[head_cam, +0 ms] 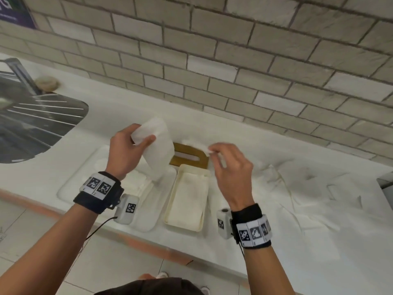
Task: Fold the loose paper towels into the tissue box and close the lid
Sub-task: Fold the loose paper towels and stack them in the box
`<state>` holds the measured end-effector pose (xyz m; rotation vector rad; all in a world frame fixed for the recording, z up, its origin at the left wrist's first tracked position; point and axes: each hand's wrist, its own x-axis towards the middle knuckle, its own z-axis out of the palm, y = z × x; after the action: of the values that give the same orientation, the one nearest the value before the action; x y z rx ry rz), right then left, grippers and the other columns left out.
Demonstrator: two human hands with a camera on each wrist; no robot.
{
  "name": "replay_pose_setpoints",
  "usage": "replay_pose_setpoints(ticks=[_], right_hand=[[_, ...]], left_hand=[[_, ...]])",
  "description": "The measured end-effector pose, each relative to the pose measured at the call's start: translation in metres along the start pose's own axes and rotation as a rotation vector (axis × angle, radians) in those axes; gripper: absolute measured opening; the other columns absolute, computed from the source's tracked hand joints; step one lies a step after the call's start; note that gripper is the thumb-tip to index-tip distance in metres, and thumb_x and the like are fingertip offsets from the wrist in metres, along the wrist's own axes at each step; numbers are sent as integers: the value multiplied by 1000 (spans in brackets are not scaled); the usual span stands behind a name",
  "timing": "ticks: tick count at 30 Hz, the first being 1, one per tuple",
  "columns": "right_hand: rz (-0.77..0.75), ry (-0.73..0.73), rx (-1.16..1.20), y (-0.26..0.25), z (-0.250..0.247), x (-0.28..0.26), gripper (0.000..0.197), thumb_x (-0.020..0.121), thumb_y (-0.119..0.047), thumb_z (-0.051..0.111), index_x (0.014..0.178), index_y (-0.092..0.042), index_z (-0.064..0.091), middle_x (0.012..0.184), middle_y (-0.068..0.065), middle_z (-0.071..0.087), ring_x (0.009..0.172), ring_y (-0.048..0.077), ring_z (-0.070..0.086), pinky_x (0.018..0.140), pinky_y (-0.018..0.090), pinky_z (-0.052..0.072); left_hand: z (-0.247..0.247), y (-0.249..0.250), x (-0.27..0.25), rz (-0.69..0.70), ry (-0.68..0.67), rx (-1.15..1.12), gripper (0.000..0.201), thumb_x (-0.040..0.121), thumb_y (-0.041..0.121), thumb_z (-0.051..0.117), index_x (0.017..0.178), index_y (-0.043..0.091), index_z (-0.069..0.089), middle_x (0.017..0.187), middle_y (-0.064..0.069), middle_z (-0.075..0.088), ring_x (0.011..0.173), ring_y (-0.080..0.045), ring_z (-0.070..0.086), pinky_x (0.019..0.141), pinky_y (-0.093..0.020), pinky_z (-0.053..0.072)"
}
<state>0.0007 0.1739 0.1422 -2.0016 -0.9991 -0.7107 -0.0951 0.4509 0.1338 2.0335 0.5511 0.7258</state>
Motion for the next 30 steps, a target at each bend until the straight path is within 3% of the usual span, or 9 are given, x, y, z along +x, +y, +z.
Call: replay_pose_setpoints(ticks=[4,9,13,17,20,22,24,26,30], right_hand=[[-105,-319,-195,2,42,-72,26,87,0,83,102,-20,76,109,-2,77,96,19,71,94,39,52],[-34,-646,-332,5,60,-134,21,84,-21,86,88,-35,70,87,-16,73,79,8,69,113,41,34],[68,-755,-376,-4,56,-143,6,95,-31,68,91,-35,68,86,-15,73,80,9,70,120,49,27],[187,-921,-294,-12,41,-132,13,100,-46,64,106,-37,71,108,-16,75,106,6,69,128,53,21],[406,-653,21,-19,20,-114,28,95,-57,74,115,-39,66,128,-23,68,122,-4,60,124,37,34],[570,-344,262,-28,9,-100,39,93,-46,82,118,-34,55,144,-22,60,135,-2,55,116,25,42],[640,-211,489,-40,7,-88,51,93,-31,85,123,-26,44,155,-11,54,146,9,51,119,24,41],[668,-181,635,-48,11,-83,51,95,-20,84,124,-22,42,142,-1,63,137,21,61,118,34,46],[784,-176,528,-45,20,-96,15,101,-14,75,108,-23,65,105,-7,73,92,19,71,87,40,60]], left_hand=[[-17,-1,4,28,13,-75,17,93,30,82,106,21,76,96,6,77,83,-10,72,71,-16,55],[-14,-3,1,33,-63,-139,17,92,38,82,103,26,76,94,1,77,87,-25,73,74,-41,62],[-2,2,-6,23,-151,-186,13,92,33,84,100,27,76,95,3,76,88,-23,71,74,-38,61],[8,16,-13,59,-290,-211,9,94,31,82,100,26,77,94,7,76,87,-19,70,74,-37,59],[9,28,-17,114,-435,-195,14,97,44,75,101,30,76,91,2,75,83,-31,70,74,-51,58],[9,38,-19,158,-560,-203,28,99,52,70,103,25,76,90,-8,74,81,-43,66,71,-55,54],[14,48,-20,192,-658,-232,28,103,46,67,104,19,76,91,-15,72,80,-41,67,68,-49,52],[24,55,-18,217,-678,-257,19,106,35,66,103,18,75,91,-11,73,79,-28,68,70,-38,51],[48,38,-7,265,-584,-122,12,107,26,64,113,23,73,98,10,76,91,-11,72,77,-31,56]])
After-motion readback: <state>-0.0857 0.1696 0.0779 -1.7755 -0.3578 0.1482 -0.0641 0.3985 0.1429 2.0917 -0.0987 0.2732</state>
